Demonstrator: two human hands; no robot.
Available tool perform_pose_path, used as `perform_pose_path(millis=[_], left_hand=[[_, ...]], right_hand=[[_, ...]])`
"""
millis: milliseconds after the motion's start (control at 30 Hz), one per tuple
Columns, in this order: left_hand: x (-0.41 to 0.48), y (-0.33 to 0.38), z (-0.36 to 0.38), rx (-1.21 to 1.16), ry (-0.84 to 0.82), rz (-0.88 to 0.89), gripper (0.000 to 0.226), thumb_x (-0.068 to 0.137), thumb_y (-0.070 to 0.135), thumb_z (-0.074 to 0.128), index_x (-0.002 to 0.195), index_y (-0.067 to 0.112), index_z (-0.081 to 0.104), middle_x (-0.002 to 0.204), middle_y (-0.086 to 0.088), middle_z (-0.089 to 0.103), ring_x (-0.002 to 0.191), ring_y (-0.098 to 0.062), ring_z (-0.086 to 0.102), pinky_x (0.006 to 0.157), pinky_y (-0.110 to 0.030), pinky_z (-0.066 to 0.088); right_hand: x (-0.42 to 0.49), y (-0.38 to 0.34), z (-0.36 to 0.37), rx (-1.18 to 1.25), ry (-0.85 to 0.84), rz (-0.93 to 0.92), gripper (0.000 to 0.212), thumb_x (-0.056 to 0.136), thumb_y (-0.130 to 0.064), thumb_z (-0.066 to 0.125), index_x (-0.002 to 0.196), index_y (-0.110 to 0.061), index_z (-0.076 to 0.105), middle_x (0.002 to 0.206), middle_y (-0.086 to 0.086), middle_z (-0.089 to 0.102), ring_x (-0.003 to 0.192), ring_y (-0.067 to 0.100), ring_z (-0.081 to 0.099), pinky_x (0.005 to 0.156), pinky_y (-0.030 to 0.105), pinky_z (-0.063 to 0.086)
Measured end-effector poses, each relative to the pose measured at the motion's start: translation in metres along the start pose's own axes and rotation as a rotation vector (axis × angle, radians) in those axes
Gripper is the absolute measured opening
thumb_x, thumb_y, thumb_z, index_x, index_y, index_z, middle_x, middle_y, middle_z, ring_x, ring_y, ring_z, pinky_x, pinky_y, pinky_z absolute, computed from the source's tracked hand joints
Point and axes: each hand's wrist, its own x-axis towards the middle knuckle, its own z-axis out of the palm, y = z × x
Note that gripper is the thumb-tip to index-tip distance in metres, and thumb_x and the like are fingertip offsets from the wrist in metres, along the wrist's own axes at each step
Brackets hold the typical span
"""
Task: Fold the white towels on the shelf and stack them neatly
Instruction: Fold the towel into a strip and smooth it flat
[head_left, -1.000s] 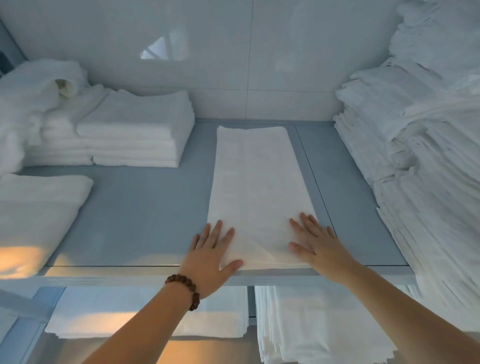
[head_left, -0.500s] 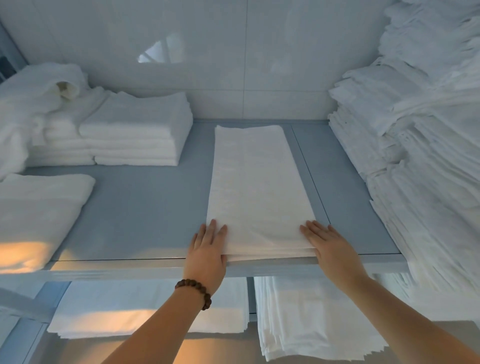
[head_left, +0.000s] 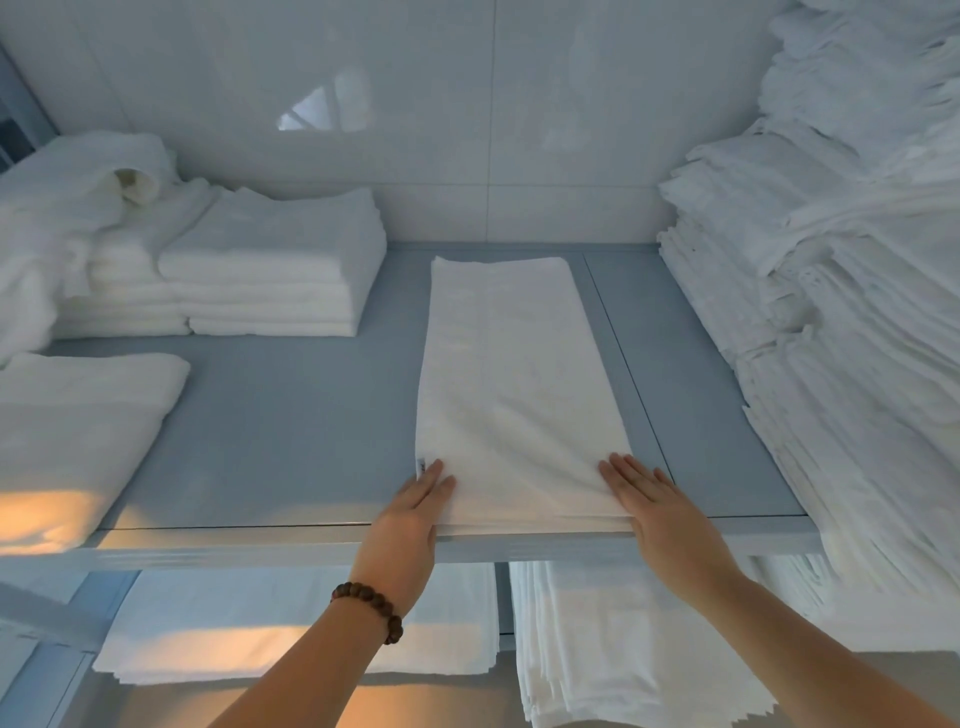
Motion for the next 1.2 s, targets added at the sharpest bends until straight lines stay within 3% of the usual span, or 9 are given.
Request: perform_pose_path(millis=[200,400,533,733,800,867,1000,1100,1200], left_hand=[[-0.009,-0.005,0.001,-0.067,0.122,-0.022,0.048,0.084,-0.010,0.053,0.124,0.016,0.060,0.140,0.017,0.039,0.123,-0.012,0.049,0.106,-0.022,0.029],[-0.002,0.000,-0.002,0.105,0.116,0.126,0.058,0.065,-0.011,0.071,0.113,0.020,0.064,0.130,-0.001,0.059,0.106,-0.028,0.063,0.084,-0.042,0.055],[-0.003,-0.005,0.000,0.065,0.157,0.127,0.060,0.064,-0.015,0.073,0.113,0.018,0.068,0.123,0.002,0.064,0.104,-0.024,0.065,0.090,-0.035,0.046],[-0.006,-0.004,0.000,0.049,0.187,0.122,0.045,0.058,-0.016,0.076,0.089,0.016,0.072,0.106,0.002,0.070,0.098,-0.022,0.067,0.088,-0.029,0.047],[-0.007,-0.002,-0.007,0.085,0.164,0.148,0.026,0.065,0.002,0.070,0.084,0.020,0.068,0.101,0.008,0.069,0.097,-0.017,0.061,0.083,-0.034,0.056],[-0.007,0.005,-0.019,0.154,0.161,0.184,0.010,0.072,0.030,0.056,0.077,0.025,0.064,0.089,0.015,0.066,0.094,-0.012,0.053,0.085,-0.036,0.046],[0.022,0.026,-0.031,0.125,0.263,0.129,0.024,0.083,0.035,0.042,0.067,0.023,0.055,0.066,0.013,0.057,0.079,-0.015,0.051,0.079,-0.035,0.035],[0.067,0.038,-0.014,0.082,0.250,0.027,0.029,0.089,0.021,0.037,0.099,0.012,0.062,0.103,-0.005,0.061,0.104,-0.027,0.052,0.090,-0.040,0.043],[0.097,0.038,0.009,0.115,0.022,-0.134,0.052,0.100,0.022,0.029,0.147,0.004,0.018,0.157,-0.011,0.009,0.145,-0.025,0.002,0.119,-0.034,0.009]], right_hand=[[-0.006,-0.002,0.000,0.041,0.032,-0.014,0.061,0.082,-0.004,0.036,0.142,-0.016,0.036,0.145,0.002,0.042,0.134,0.017,0.039,0.114,0.029,0.013],[0.003,-0.012,-0.008,-0.085,0.123,-0.126,0.059,0.079,-0.007,0.053,0.136,-0.015,0.045,0.136,0.005,0.054,0.125,0.020,0.052,0.112,0.039,0.016],[-0.002,-0.008,-0.005,-0.055,0.092,-0.179,0.088,0.058,0.013,0.074,0.136,-0.017,0.047,0.136,0.004,0.053,0.126,0.019,0.051,0.112,0.037,0.019],[-0.009,-0.001,-0.010,-0.021,-0.027,-0.249,0.080,0.073,0.004,0.058,0.143,-0.025,0.034,0.144,0.000,0.044,0.134,0.017,0.040,0.115,0.038,0.018],[-0.010,-0.004,-0.021,0.004,-0.100,-0.242,0.063,0.084,-0.011,0.048,0.143,-0.032,0.034,0.148,-0.004,0.039,0.138,0.013,0.033,0.114,0.035,0.016],[-0.009,-0.005,-0.040,0.070,-0.174,-0.202,0.053,0.089,-0.032,0.033,0.141,-0.038,0.036,0.149,-0.011,0.033,0.141,0.006,0.024,0.115,0.033,0.010],[0.028,-0.022,-0.064,0.347,-0.081,-0.149,0.045,0.088,-0.038,0.029,0.119,-0.030,0.062,0.120,-0.012,0.062,0.118,0.004,0.051,0.115,0.038,0.023],[0.071,-0.046,-0.050,0.296,-0.030,-0.201,0.053,0.089,-0.032,0.024,0.128,-0.017,0.057,0.137,-0.001,0.053,0.130,0.015,0.044,0.116,0.040,0.022],[0.094,-0.071,-0.031,0.202,-0.202,-0.302,0.061,0.091,-0.041,0.012,0.148,-0.021,0.022,0.155,-0.010,0.010,0.145,0.007,0.004,0.118,0.032,0.000]])
